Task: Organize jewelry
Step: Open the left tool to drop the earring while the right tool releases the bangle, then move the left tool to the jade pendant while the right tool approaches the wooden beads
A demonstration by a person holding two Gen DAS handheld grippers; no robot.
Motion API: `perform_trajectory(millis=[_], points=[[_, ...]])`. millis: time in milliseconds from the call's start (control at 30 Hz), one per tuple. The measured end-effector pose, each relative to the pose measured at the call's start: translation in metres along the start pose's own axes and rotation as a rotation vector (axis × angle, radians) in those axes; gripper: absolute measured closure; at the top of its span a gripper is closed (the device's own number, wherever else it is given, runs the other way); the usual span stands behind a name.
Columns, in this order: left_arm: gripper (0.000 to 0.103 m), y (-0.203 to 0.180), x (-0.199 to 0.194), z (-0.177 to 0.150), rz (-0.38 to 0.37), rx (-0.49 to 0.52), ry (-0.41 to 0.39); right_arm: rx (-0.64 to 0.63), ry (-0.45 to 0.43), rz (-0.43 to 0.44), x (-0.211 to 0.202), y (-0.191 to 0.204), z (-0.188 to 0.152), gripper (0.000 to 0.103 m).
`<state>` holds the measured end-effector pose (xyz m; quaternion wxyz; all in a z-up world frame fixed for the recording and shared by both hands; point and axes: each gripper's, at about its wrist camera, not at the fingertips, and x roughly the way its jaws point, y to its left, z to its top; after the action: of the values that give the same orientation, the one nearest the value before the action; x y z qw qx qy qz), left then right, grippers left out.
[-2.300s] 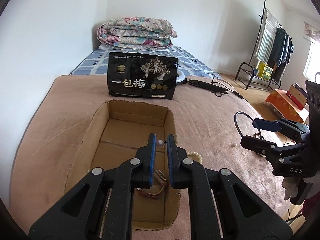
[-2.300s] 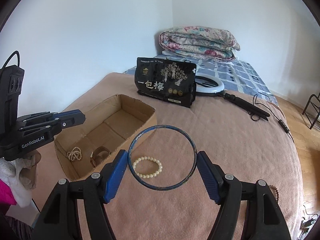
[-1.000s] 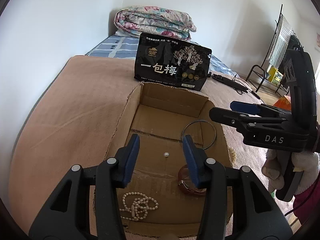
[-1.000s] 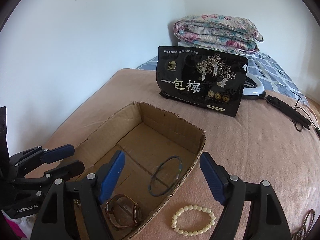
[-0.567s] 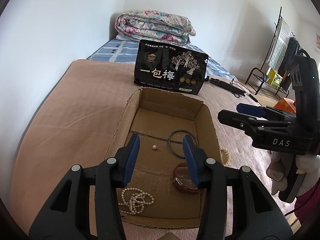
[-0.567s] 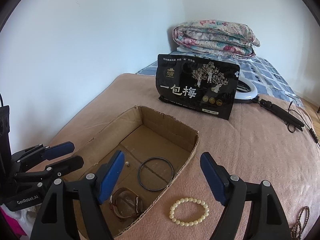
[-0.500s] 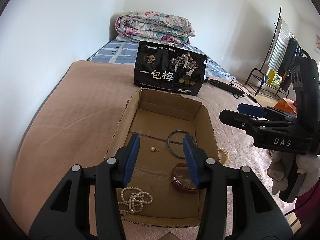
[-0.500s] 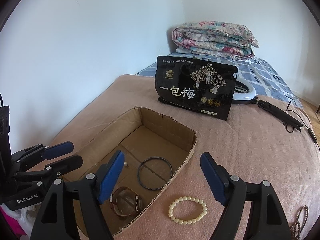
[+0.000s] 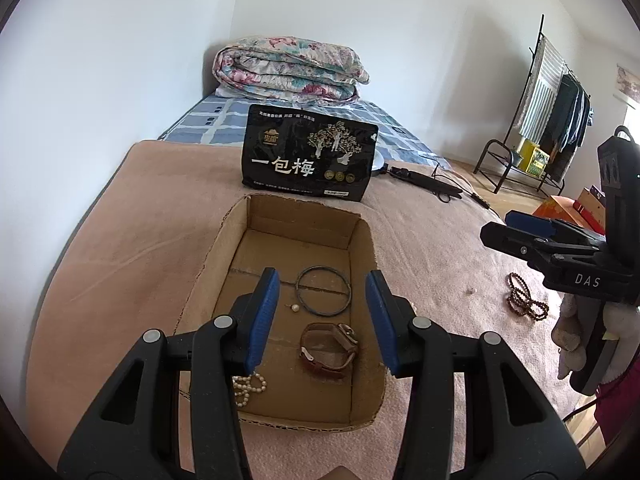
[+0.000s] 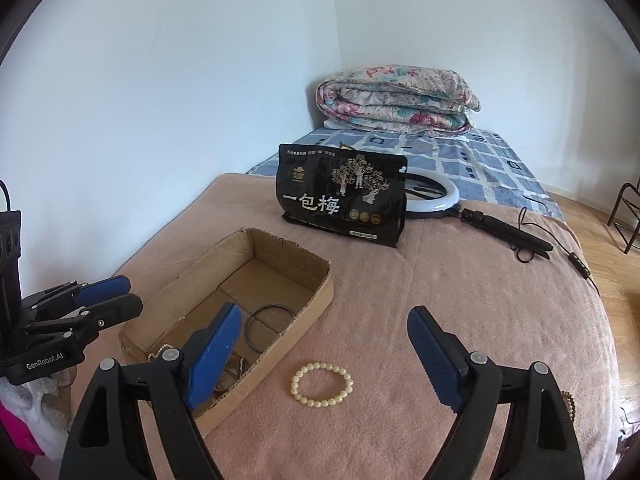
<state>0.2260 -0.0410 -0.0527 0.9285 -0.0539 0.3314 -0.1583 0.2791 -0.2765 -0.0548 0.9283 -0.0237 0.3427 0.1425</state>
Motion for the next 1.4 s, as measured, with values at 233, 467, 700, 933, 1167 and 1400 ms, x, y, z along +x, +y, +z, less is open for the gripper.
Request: perform_trajectory(millis=[233,467,700,933,1167,1400], points=[[0.058,-0.028,-0.008,0.001,-0.049,0.034,-0.008,0.025,-0.031,-0.067,-0.046,-0.036,-0.014,0.011],[0.058,-0.061,-0.006,-0.003,-0.114,0.094,0.006,0.073,-0.053,-0.153,-0.088,-0.083,-0.037,0.000],[0.058,-0.097,0.001,-0.012,-0.180,0.176,0.040,0.109,-0.037,-0.250,-0.121,-0.130,-0.064,0.000],[0.058,-0.124,0.013,-0.027,-0.233,0.227,0.089,0.198,-0.011,-0.298,-0.136,-0.172,-0.094,0.000],[0.058,-0.144,0.027,-0.046,-0.285,0.263,0.149,0.239,0.023,-0.322,-0.133,-0.191,-0.118,0.000],[0.058,-0.162,0.045,-0.075,-0.344,0.308,0.236,0.267,0.070,-0.306,-0.115,-0.207,-0.140,0.000]])
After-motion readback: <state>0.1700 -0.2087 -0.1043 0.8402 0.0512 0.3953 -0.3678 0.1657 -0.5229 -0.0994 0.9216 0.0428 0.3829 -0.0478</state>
